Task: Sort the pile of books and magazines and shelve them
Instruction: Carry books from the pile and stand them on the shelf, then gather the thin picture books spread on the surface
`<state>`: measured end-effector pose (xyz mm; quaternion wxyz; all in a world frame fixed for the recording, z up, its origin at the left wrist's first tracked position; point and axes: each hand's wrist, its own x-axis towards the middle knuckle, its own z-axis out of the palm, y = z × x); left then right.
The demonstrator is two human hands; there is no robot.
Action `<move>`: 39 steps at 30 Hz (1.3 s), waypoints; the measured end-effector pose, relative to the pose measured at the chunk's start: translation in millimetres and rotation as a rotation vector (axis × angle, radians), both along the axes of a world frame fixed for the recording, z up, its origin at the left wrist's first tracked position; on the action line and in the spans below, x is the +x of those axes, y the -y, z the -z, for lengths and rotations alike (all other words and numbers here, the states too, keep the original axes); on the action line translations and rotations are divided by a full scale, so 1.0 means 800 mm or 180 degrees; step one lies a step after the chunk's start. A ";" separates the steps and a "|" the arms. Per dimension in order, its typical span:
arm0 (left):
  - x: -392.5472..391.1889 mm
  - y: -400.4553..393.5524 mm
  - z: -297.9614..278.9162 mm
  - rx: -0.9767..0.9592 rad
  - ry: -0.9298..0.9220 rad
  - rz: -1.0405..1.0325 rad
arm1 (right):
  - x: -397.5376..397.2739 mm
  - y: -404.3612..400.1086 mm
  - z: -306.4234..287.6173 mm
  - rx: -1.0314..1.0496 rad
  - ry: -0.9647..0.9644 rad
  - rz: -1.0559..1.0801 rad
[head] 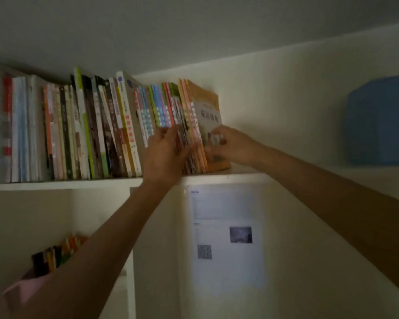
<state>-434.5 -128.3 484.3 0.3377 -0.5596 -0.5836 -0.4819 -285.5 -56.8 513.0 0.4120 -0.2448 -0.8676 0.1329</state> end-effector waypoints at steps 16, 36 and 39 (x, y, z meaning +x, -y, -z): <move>0.217 -0.039 0.368 -0.2242 -0.0033 0.2379 | 0.255 0.063 0.349 -0.0897 -0.0142 0.1196; 0.528 -0.078 0.732 -0.4666 0.1064 0.1987 | 0.667 0.142 0.771 -0.3248 0.0355 0.4537; 0.556 -0.079 0.755 -0.4788 0.1147 0.1648 | 0.704 0.148 0.795 -0.4250 0.0103 0.5386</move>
